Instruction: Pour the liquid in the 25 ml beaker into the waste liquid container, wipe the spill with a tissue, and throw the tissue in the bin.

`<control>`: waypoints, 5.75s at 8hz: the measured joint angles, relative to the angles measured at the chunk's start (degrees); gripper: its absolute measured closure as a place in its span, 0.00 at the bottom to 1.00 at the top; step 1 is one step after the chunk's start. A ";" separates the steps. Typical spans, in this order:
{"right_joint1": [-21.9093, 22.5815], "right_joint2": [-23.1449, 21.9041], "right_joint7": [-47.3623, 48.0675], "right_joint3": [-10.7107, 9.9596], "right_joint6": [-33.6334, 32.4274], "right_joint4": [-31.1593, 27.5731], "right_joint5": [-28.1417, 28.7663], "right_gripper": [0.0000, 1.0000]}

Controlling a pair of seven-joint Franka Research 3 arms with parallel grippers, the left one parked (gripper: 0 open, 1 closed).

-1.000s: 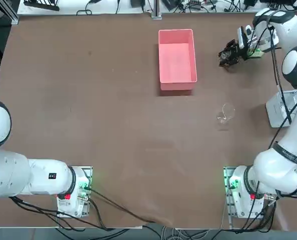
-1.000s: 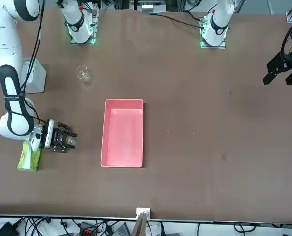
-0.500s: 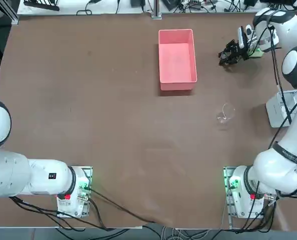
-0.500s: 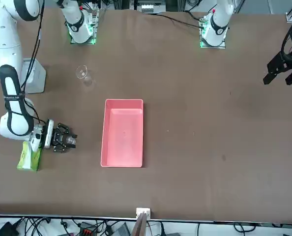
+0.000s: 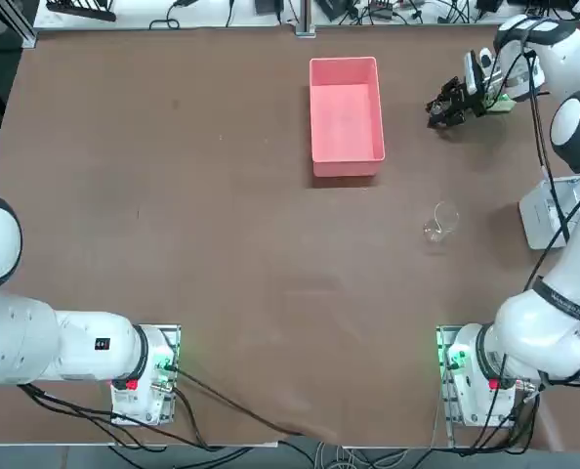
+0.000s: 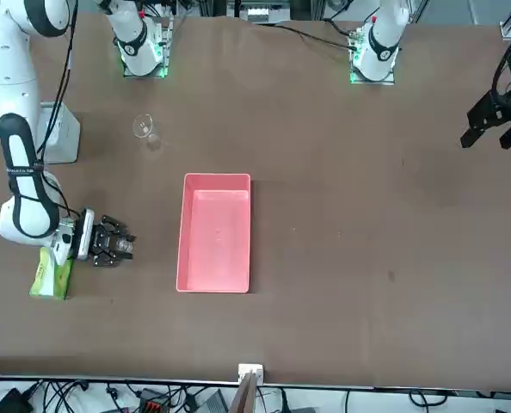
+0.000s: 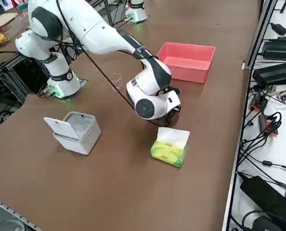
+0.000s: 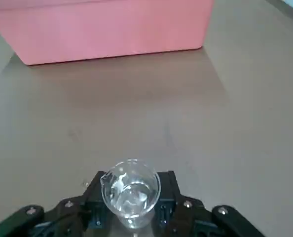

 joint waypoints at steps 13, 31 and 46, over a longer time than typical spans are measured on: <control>14.48 -9.67 31.50 0.38 0.91 7.22 -21.48 0.52; 53.30 -10.99 70.72 -24.36 -9.66 14.60 -50.68 0.52; 60.95 -4.13 77.40 -24.48 -10.34 20.97 -64.48 0.52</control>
